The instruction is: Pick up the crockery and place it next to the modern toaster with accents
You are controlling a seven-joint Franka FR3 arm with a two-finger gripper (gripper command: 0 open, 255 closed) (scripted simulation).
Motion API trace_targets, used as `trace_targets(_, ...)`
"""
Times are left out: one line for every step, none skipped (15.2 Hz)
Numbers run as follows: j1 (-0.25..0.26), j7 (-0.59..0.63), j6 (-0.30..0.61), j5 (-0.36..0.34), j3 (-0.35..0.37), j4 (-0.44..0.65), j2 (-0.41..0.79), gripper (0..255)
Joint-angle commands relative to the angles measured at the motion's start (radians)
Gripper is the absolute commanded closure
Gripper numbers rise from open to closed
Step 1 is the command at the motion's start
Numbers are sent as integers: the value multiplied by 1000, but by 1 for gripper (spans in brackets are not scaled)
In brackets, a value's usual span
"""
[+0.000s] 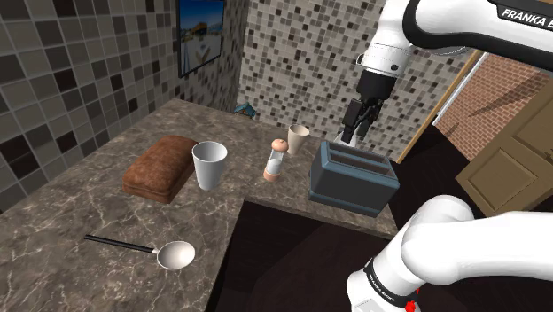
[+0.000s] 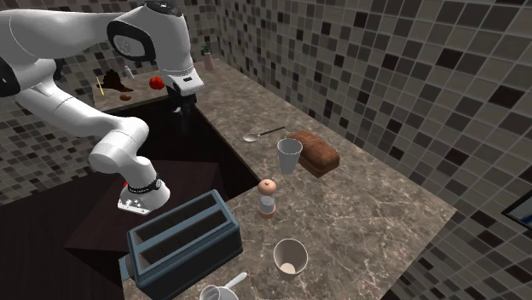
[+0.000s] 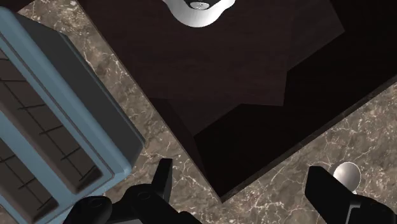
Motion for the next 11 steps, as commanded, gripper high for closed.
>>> trace_targets(0, 0, 0, 0, 0, 0, 0, 0)
trace_targets(3, 3, 33, 6, 5, -3, 28, 0)
trace_targets(7, 5, 65, 12, 9, -4, 57, 0)
trace_targets(10, 7, 97, 18, 13, -4, 87, 0)
trace_targets(14, 9, 128, 24, 18, -2, 117, 0)
trace_targets(17, 11, 159, 29, 22, 1, 149, 0)
trace_targets(20, 13, 189, 35, 26, 5, 181, 0)
trace_targets(24, 15, 218, 40, 30, 11, 214, 0)
trace_targets(27, 16, 247, 45, 34, 18, 248, 0)
trace_targets(31, 18, 275, 49, 38, 27, 282, 0)
trace_targets(34, 19, 302, 54, 42, 37, 317, 0)
